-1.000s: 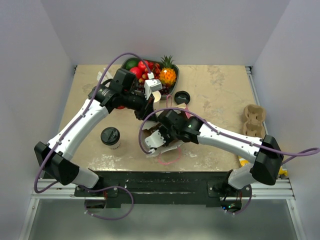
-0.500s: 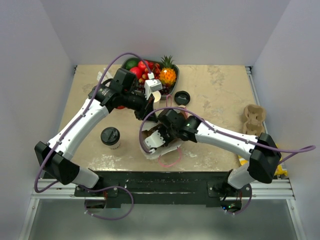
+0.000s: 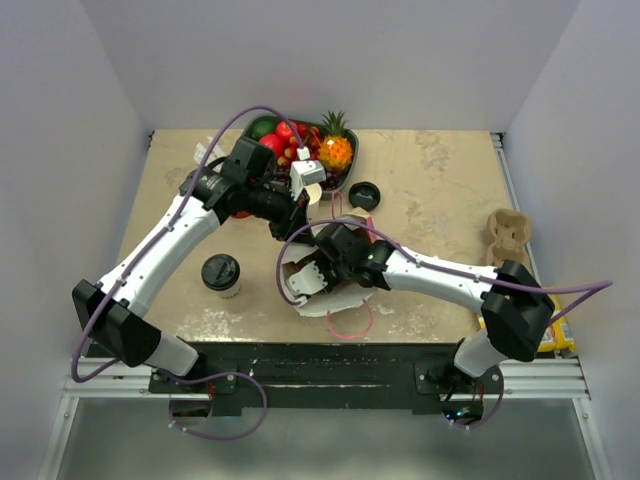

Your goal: Pack the takeout coffee

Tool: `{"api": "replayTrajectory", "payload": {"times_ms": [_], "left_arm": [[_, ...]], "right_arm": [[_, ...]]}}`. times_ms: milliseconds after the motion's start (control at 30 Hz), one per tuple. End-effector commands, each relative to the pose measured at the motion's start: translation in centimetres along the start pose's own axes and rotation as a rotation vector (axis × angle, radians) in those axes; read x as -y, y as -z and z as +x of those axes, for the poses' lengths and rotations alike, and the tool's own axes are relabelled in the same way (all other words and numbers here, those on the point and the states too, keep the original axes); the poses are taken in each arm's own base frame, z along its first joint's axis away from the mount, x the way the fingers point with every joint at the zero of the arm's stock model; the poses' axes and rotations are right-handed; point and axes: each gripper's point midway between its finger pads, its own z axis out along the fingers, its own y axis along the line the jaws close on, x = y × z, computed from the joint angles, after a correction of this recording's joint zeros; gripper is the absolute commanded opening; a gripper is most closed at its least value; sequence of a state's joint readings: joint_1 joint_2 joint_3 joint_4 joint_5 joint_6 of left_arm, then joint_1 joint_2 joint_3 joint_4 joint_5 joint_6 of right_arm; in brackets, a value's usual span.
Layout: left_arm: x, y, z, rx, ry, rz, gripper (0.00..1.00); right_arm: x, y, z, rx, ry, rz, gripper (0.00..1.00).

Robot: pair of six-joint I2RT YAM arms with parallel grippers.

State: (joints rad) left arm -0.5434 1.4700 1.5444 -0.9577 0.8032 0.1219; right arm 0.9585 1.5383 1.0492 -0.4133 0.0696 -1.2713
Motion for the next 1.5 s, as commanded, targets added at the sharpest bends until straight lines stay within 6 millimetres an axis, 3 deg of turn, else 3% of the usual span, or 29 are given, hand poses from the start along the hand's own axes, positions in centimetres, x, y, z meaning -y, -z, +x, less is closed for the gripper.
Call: {"api": "replayTrajectory", "payload": {"times_ms": [0,367,433,567,867,1133,1333,1433,1467], "left_arm": [[0.4,0.6,-1.7,0.043,-0.048,0.016,0.00],[0.7,0.7,-1.8,0.035,-0.063,0.036,0.00],[0.7,0.8,-1.9,0.039,-0.068,0.037,0.00],[0.9,0.9,-2.1,0.045,-0.088,0.047,0.00],[1.3,1.2,-2.3,0.053,-0.123,0.054,0.00],[1.2,1.2,-2.1,0.049,-0.134,0.053,0.00],[0.6,1.2,-2.2,0.045,-0.138,0.022,0.00],[0.3,1.2,-2.4,0.051,-0.136,0.004,0.00],[0.3,1.1,-2.5,0.053,-0.134,0.002,0.00]], "right_arm": [[0.7,-1.1,1.2,-0.040,-0.045,0.025,0.00],[0.3,-1.8,2.7,0.007,0.021,-0.007,0.00],[1.1,-1.6,2.8,0.011,0.046,0.029,0.00],[1.6,-1.8,2.2,0.063,0.054,0.008,0.00],[0.2,-2.7,1.1,0.156,0.090,-0.110,0.00],[1.3,-3.0,1.1,0.148,0.066,-0.060,0.24],[2.3,0.0,0.8,0.157,0.037,-0.032,0.42],[2.7,2.5,0.3,0.182,0.002,-0.004,0.53],[2.8,3.2,-0.1,0.203,-0.005,0.003,0.61]]}}
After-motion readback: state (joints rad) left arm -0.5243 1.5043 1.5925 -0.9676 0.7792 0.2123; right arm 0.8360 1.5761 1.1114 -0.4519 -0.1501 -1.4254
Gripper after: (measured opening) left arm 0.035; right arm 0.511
